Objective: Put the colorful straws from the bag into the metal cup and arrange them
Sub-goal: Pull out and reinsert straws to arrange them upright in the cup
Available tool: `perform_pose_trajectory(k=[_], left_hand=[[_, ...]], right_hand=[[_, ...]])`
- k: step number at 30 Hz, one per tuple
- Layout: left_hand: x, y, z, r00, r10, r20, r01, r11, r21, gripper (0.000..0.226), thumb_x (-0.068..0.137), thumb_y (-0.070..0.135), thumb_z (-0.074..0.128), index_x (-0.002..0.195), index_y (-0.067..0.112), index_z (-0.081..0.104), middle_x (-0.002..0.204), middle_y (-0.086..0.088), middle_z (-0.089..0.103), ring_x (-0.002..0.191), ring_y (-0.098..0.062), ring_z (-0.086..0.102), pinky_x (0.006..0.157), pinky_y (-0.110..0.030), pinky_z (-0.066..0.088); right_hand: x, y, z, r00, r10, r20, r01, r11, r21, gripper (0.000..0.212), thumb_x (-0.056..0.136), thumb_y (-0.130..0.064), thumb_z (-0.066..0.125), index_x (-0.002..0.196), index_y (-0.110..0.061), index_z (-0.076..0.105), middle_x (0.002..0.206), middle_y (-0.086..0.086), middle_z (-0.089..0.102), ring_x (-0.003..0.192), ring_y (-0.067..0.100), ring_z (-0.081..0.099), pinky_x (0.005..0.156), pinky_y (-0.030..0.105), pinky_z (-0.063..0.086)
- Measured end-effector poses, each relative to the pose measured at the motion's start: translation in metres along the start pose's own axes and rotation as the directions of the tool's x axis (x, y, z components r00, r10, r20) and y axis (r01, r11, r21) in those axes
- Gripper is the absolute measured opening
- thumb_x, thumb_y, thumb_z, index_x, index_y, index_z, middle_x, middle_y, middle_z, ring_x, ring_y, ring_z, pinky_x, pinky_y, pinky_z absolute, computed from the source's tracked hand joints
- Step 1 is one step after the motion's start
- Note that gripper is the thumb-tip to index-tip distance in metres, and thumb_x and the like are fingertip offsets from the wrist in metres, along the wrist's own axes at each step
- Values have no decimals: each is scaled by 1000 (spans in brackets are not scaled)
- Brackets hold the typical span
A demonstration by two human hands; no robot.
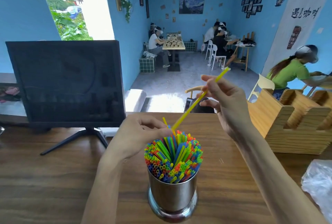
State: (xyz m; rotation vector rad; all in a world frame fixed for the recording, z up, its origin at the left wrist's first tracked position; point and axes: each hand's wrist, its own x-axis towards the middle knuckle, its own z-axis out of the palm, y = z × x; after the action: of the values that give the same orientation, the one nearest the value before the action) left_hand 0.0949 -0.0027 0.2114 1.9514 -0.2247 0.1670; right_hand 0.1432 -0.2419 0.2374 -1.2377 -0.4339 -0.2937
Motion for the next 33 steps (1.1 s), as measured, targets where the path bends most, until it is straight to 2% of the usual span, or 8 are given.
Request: perform_pose_trajectory(k=[2, 4, 8, 12, 16, 22, 30, 33], left_hand=[[0, -6, 3, 999, 12, -42, -10, 999, 51, 10, 76, 42, 85, 75, 33, 81, 81, 9, 76, 64, 3, 60, 60, -9, 43], [3, -9, 7, 989, 49, -139, -34, 994, 105, 12, 83, 46, 79, 77, 35, 78, 78, 15, 73, 68, 2, 60, 62, -9, 43], [8, -13, 15, 985, 90, -144, -78, 993, 87, 12, 91, 39, 74, 81, 34, 76, 79, 16, 73, 77, 1, 65, 68, -6, 44], [10, -18, 19, 984, 90, -151, -76, 992, 98, 12, 92, 43, 72, 83, 36, 75, 82, 18, 73, 84, -2, 66, 71, -14, 47], [12, -20, 21, 983, 81, -163, -63, 991, 114, 14, 92, 47, 70, 87, 36, 75, 86, 18, 74, 87, -1, 66, 76, -25, 50], [13, -21, 24, 982, 72, -176, -56, 994, 93, 12, 94, 42, 69, 86, 36, 75, 86, 21, 73, 89, 3, 64, 72, -18, 45], [13, -23, 21, 980, 83, -179, -67, 994, 92, 10, 94, 40, 70, 85, 37, 75, 85, 23, 73, 87, 4, 65, 69, -9, 44], [12, -24, 20, 979, 91, -182, -76, 994, 84, 9, 94, 37, 71, 85, 37, 75, 86, 23, 73, 89, 3, 65, 69, -4, 43]], right_hand=[[-6, 4, 5, 990, -120, 76, 132, 974, -185, 42, 88, -23, 79, 125, -37, 64, 81, 5, 73, 70, 24, 75, 60, 29, 58], [-18, 15, 13, 975, -149, 163, 196, 925, -326, 55, 86, -15, 82, 127, -39, 55, 79, 6, 71, 65, 22, 74, 58, 29, 58], [-41, 43, 18, 921, -49, 387, 301, 718, -628, 12, 86, -34, 80, 91, -23, 80, 86, -9, 71, 81, 10, 69, 69, 21, 49], [-39, 46, 5, 975, 49, 217, 100, 773, -626, 29, 94, -51, 62, 84, -31, 80, 85, -11, 71, 85, 8, 66, 72, 24, 50], [-28, 50, -19, 946, 299, 125, -90, 615, -784, 40, 79, -73, 64, 88, -36, 76, 84, -12, 74, 78, 0, 68, 69, 22, 56], [-27, 55, -25, 870, 450, 204, -234, 740, -631, 33, 74, -60, 79, 79, -28, 83, 74, 4, 76, 64, 7, 61, 58, 20, 50], [-15, 57, -17, 825, 479, 301, -144, 692, -707, 15, 91, -38, 74, 96, -27, 82, 82, -5, 78, 73, 5, 67, 64, 18, 53], [-16, 60, -16, 863, 403, 305, -66, 688, -723, 14, 90, -35, 76, 92, -22, 82, 78, -6, 76, 70, 4, 67, 63, 18, 52]])
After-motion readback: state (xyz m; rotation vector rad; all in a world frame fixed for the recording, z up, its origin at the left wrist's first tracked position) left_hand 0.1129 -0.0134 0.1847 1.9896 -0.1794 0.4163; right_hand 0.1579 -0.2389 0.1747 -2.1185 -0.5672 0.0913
